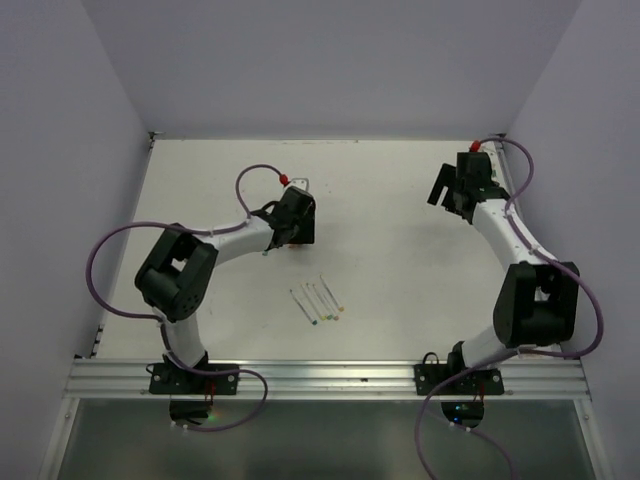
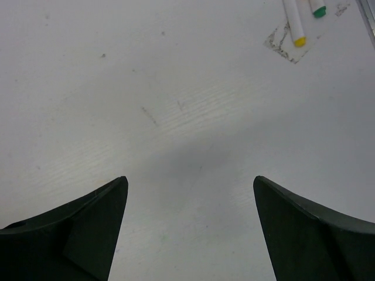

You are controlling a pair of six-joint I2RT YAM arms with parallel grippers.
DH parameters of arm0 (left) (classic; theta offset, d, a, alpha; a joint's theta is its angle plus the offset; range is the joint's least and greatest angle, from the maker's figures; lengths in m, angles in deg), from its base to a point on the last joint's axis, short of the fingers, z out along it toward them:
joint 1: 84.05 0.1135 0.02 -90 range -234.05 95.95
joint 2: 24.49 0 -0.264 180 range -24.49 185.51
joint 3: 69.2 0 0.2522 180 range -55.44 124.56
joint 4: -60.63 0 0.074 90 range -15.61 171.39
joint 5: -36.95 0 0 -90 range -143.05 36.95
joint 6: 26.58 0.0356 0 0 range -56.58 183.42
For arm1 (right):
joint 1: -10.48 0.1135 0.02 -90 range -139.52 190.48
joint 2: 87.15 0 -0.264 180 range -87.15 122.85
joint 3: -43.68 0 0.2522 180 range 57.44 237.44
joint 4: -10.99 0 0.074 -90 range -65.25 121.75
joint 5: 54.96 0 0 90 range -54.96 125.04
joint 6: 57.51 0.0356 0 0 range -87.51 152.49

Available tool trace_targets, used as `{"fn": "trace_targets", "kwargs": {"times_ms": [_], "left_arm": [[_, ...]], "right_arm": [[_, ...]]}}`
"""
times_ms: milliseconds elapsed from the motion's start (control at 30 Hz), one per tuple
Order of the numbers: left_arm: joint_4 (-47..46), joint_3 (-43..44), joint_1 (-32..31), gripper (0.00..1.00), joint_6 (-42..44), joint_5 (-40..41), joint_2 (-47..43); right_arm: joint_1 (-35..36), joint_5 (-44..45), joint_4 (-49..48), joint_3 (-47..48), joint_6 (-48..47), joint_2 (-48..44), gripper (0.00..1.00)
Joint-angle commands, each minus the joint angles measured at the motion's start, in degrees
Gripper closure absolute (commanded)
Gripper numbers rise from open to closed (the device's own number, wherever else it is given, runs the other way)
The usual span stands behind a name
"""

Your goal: Open the pen caps

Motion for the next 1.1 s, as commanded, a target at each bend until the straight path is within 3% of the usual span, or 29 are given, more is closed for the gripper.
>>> {"fn": "trace_targets", "kwargs": {"times_ms": [0,233,400,600,1067], "left_arm": [[-3.65,-0.65,-0.33,0.41,0.71,-0.5,-6.51],[-10.68,-6.09,-1.73,0.32,-2.28,-5.86,-18.55],[-20.26,-13.83,-2.44,0.29,-4.12,-9.39,-25.33],[-26.24,-17.09,-2.53,0.28,-5.36,-12.19,-24.29],[-27.22,-17.53,-3.49,0.28,-5.44,-14.48,-22.08]], "right_arm": [[-3.08,-0.96,-8.38,2.91,-4.4,4.32,0.09],[-10.9,-1.66,-11.56,13.27,-5.8,21.35,0.15],[-12.76,-0.61,-12.28,18.19,-6.95,26.82,0.16],[-13.46,2.29,-11.92,20.14,-9.67,30.87,0.16],[-18.03,-0.61,-11.39,26.91,-13.71,38.96,0.2]]}}
